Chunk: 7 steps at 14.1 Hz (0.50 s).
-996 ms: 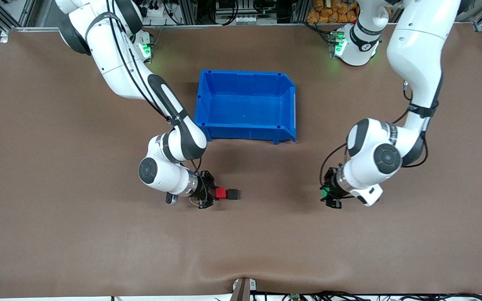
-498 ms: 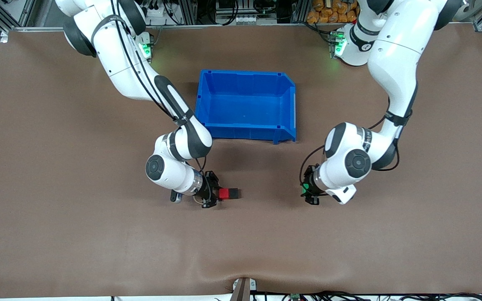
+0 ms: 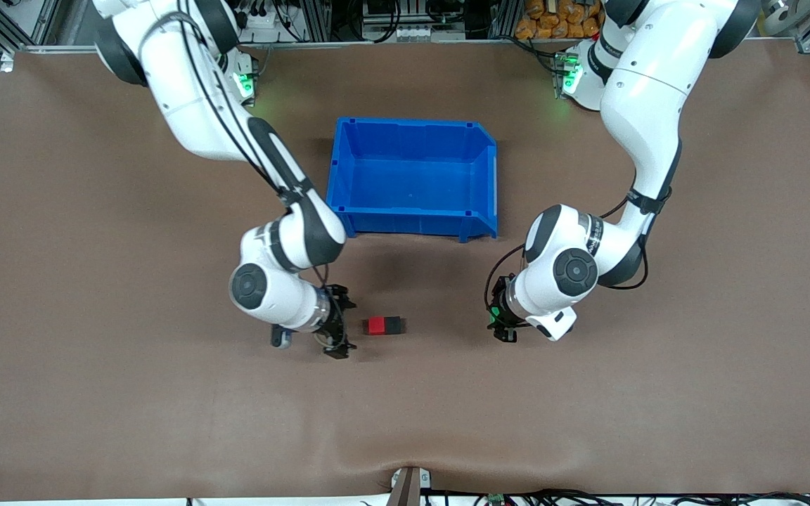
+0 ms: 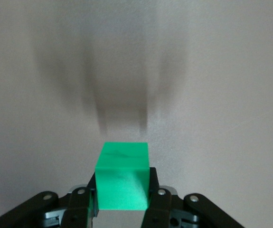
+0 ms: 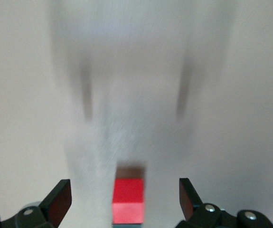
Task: Attach green and red cubes to black cube
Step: 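Open the right gripper and withdraw the right arm from the cubes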
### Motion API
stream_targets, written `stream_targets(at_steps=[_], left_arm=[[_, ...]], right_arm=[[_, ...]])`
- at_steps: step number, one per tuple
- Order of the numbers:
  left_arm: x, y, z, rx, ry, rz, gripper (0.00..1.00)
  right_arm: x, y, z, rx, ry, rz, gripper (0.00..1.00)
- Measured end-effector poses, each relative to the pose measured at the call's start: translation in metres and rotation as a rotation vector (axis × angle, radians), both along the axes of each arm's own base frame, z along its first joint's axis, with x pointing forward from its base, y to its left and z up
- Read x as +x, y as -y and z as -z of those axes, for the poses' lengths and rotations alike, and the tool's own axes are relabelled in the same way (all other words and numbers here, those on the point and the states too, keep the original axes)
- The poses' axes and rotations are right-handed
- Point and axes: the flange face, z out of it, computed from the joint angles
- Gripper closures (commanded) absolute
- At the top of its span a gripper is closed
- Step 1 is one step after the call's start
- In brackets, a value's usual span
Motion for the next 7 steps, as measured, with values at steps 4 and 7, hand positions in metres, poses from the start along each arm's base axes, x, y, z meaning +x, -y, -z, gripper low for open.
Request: stream_targets(at_steps=[4,7], left_arm=[[-0.001,0.006,-0.003,-0.007,0.055,0.272,1.00],[-0.011,0.026,-0.004,-0.009,0.096,0.538,1.00]], right_arm=[[0.021,0.087,-0.075,-0.028,-0.024,-0.130,0.00],[0.040,0.163,-0.155,-0.084,0.138,-0.327,0.00]])
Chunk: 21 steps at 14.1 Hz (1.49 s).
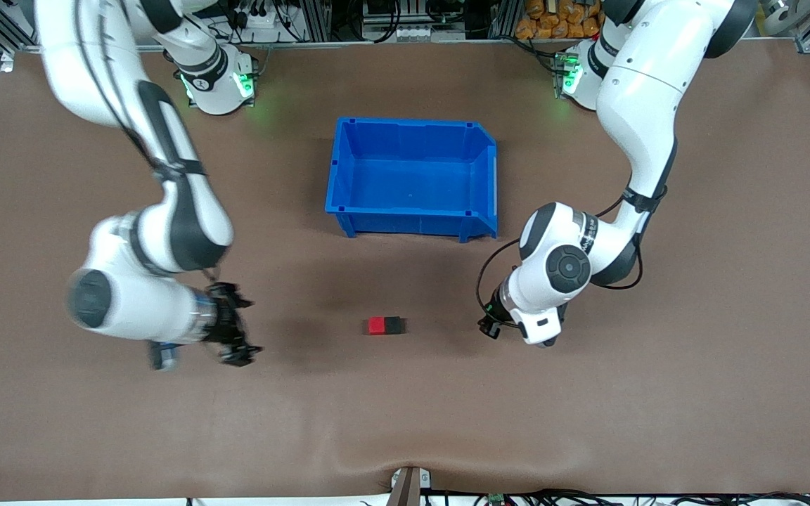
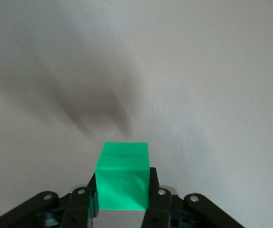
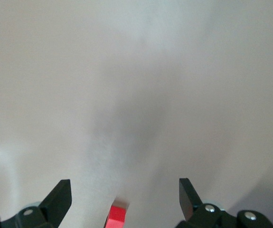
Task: Attach green and red cubes to black cube
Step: 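Open the right gripper and withdraw the right arm from the cubes, then lower the green cube against the black cube's free side with the left gripper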
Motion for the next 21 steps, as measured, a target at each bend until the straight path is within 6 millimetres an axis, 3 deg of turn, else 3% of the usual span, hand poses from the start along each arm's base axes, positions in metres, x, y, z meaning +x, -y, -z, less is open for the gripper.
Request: stream_targets(at_steps=[3,7,9,12,14,16,19,21], left_arm=[[-0.012,0.020,0.003,0.020,0.039,0.233,1.00],[-0.013,0.019,0.004,0.028,0.070,0.544,1.00],[-0.013,0.017,0.004,0.057,0.096,0.737,1.00],[-0.016,0.021,0.004,0.110,0.129,1.068,1.00],[-0.022,0.033,0.003,0.122,0.154,1.301,1.00],[-0.024,0.042,-0.003,0.154,0.181,1.473,1.00],[-0.014,0.025,-0.004,0.183,0.151,1.656,1.00],[-0.010,0.013,-0.003,0.174,0.127,1.734,1.00]], right_arm=[[-0.008,0.059,-0.078,-0.053,0.094,-0.158,0.00],[-0.063,0.158,-0.167,-0.039,0.043,-0.567,0.00],[-0.093,0.188,-0.205,-0.055,0.040,-0.772,0.00],[-0.135,0.208,-0.256,-0.059,0.080,-1.053,0.00],[-0.161,0.230,-0.268,-0.030,0.083,-1.191,0.00],[-0.179,0.248,-0.267,-0.006,0.079,-1.227,0.00],[-0.188,0.247,-0.271,-0.007,0.091,-1.246,0.00],[-0.188,0.246,-0.308,-0.094,0.175,-1.247,0.00]])
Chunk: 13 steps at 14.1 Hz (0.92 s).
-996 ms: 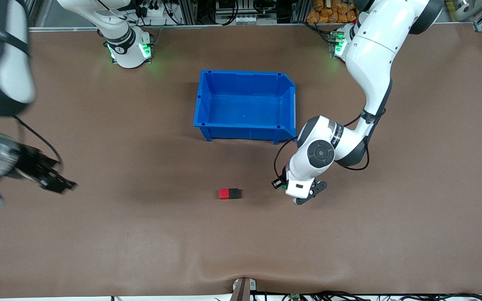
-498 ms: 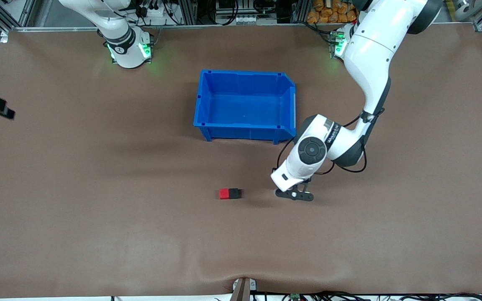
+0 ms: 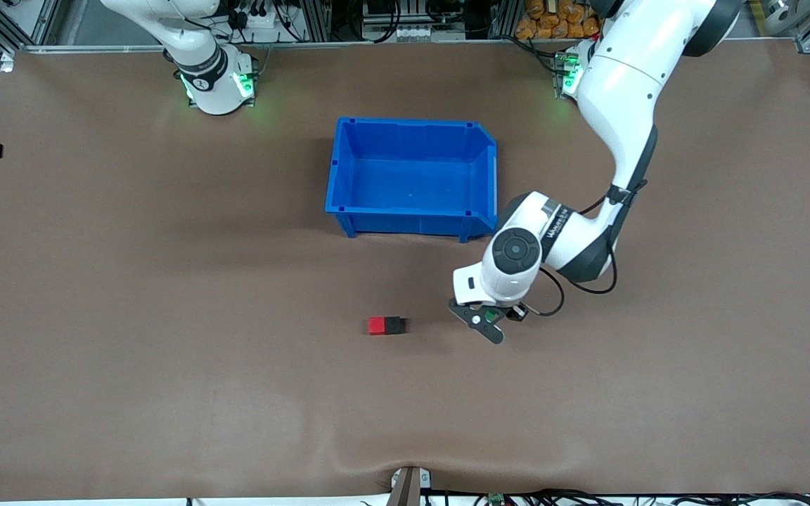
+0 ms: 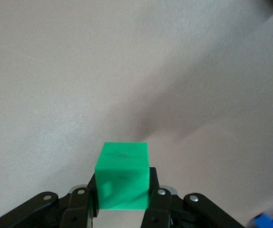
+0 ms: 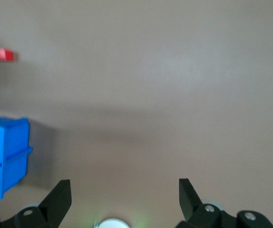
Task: Attach green and red cubes to black cube
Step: 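Lower the green cube against the black cube's free side with the left gripper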
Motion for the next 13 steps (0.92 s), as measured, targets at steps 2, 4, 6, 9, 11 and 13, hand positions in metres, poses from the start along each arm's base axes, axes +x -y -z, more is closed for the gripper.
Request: stream_targets(at_steps=[2,4,6,9,11,13], left_arm=[[0.000,0.002,-0.002,0.001,0.001,0.063,1.00],[-0.005,0.020,-0.006,0.012,0.020,0.123,1.00],[-0.013,0.043,-0.005,0.069,0.064,0.208,1.00],[-0.019,0.055,0.004,0.140,0.091,0.324,1.00],[-0.023,0.065,0.015,0.136,0.096,0.365,1.00],[-0.032,0.090,0.025,0.116,0.117,0.393,1.00]], right_arm=[[-0.001,-0.001,-0.031,-0.018,0.107,0.001,0.00],[-0.003,-0.008,-0.033,-0.016,0.094,-0.014,0.00],[-0.005,-0.016,-0.026,-0.009,0.054,-0.030,0.00],[-0.015,-0.019,-0.016,0.001,0.018,-0.016,0.00],[-0.030,-0.026,-0.013,0.004,0.023,0.005,0.00],[-0.042,-0.029,-0.013,0.005,0.032,0.011,0.00]])
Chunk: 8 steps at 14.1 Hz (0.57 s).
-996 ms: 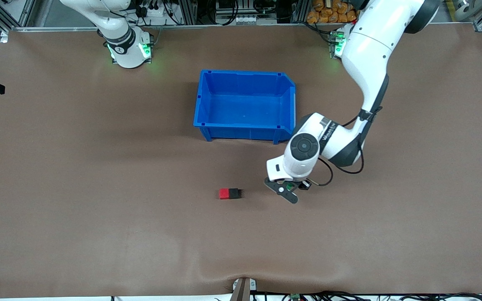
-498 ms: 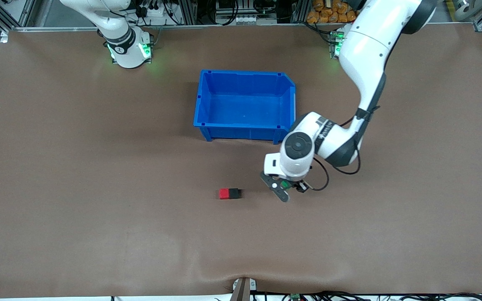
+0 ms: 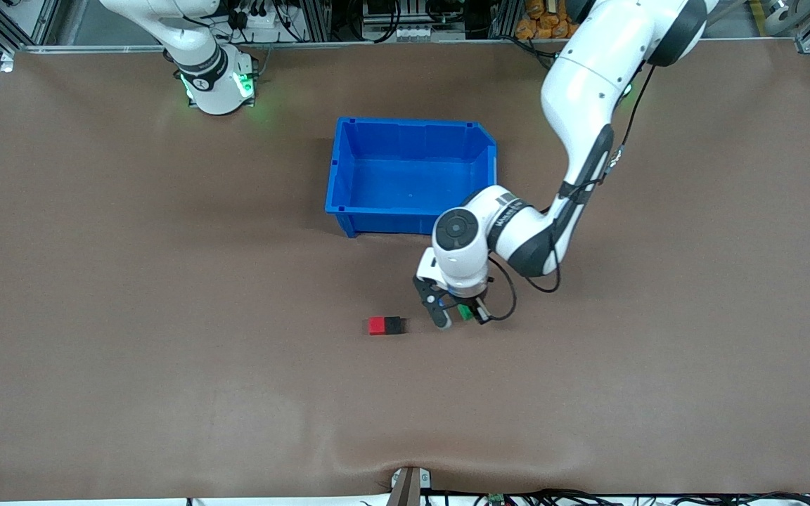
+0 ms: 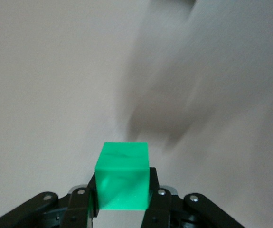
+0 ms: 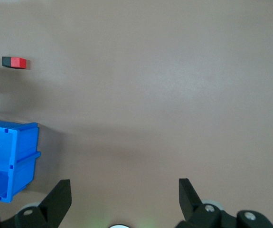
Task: Attach green and red cubes to black cube
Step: 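Lower the green cube against the black cube's free side with the left gripper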
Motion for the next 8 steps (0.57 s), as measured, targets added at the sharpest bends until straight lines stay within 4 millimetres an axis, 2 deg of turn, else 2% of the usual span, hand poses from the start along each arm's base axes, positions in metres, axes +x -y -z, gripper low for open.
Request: stream_targets(at_steps=[2,4,6,8], left_arm=[[-0.012,0.029,0.006,-0.045,0.033,0.018,1.00],[-0.022,0.045,0.009,-0.070,0.049,0.031,1.00],[-0.022,0.050,0.017,-0.106,0.072,0.044,1.00],[-0.020,0.051,0.035,-0.138,0.089,0.054,1.00]], right_arm=[[-0.001,-0.001,-0.003,-0.002,0.017,0.002,0.00],[0.000,-0.001,-0.002,-0.003,0.020,0.003,0.00],[0.001,-0.001,-0.001,-0.006,0.017,0.004,0.00],[0.004,0.001,0.006,-0.020,0.002,0.006,0.00]])
